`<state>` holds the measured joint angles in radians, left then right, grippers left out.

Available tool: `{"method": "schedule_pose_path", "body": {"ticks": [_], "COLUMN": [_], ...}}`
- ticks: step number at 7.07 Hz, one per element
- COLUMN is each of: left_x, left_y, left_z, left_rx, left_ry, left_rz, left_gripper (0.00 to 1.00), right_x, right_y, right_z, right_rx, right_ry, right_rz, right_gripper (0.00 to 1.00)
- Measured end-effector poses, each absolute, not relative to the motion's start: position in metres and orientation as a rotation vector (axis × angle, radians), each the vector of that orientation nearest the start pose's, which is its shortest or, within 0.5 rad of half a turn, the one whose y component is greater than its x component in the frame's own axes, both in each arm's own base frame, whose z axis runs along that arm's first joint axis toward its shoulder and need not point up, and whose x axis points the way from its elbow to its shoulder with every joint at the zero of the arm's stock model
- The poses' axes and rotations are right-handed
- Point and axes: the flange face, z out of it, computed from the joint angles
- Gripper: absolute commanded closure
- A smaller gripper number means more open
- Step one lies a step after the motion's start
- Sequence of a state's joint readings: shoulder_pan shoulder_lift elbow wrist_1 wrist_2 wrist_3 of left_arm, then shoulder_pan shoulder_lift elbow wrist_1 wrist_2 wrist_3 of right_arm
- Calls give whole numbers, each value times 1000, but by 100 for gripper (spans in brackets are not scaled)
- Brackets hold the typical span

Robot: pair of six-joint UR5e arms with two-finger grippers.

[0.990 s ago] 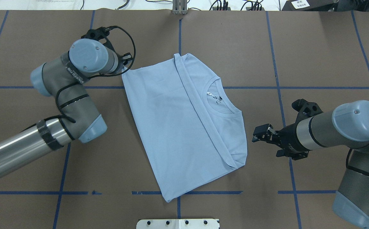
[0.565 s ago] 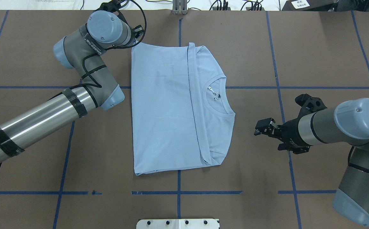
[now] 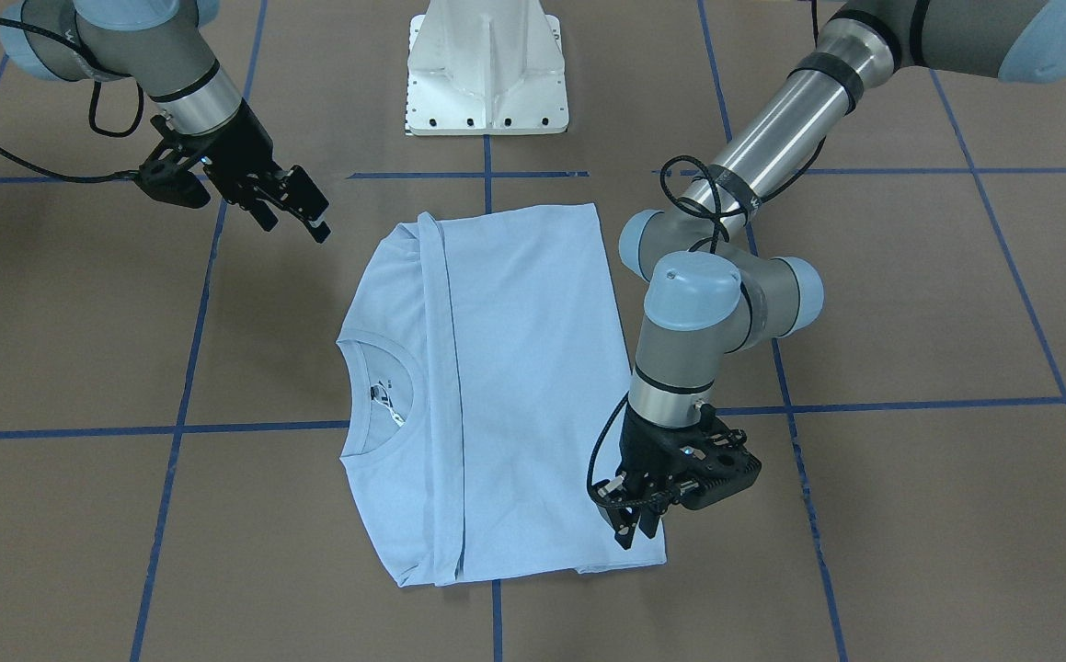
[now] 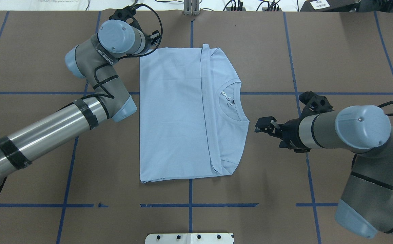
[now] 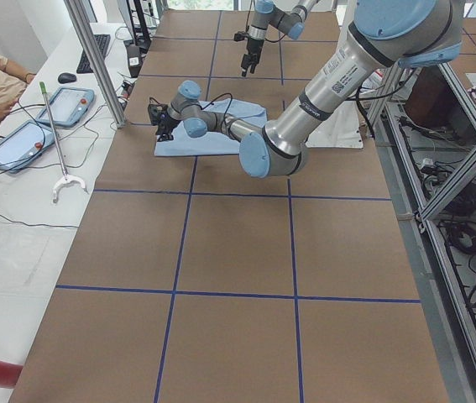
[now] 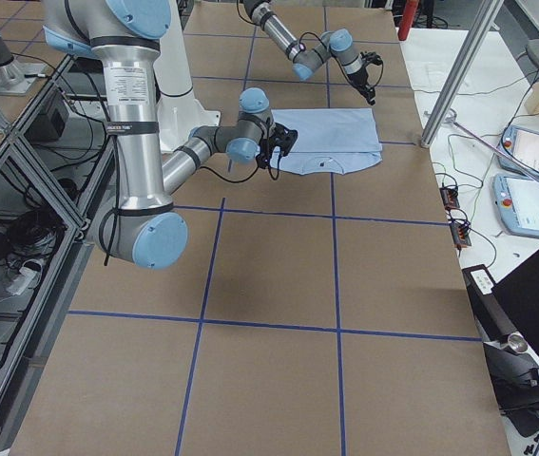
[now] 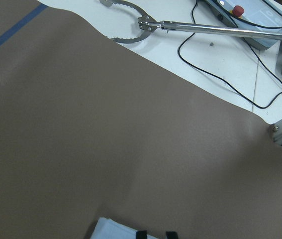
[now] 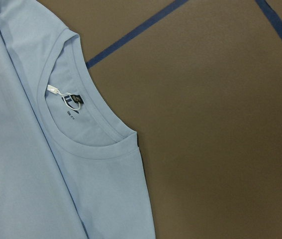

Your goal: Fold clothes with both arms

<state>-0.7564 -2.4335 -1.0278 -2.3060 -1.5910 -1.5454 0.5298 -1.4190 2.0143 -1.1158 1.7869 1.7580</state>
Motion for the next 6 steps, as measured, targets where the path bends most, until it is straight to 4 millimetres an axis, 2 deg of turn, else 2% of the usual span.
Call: {"method": "schedule_pose_path", "body": {"ticks": [2, 3, 4, 5, 6], "left_x": [493, 492, 499, 501, 502], "left_y": [-614, -589, -567, -557, -554], "left_z": [285, 291, 293, 299, 305], "left_rx": [399, 383, 359, 345, 339], "left_ry": [1070, 1095, 1117, 1119, 1115], "left_rz": [-614, -601, -596, -595, -596], "left_gripper": [35, 35, 36, 36, 36], "right_x": [-445, -466, -485, -501, -513], "right_y": [-374, -370, -360, -347, -332], "right_z": [292, 273, 254, 242, 239], "right_rx": [-1, 3, 25, 46, 66], "right_ry": [-1116, -1137, -1156, -1166, -1165], "right_rz": [504, 458, 381, 302, 221], "right_gripper": [1, 5, 12, 22, 35]}}
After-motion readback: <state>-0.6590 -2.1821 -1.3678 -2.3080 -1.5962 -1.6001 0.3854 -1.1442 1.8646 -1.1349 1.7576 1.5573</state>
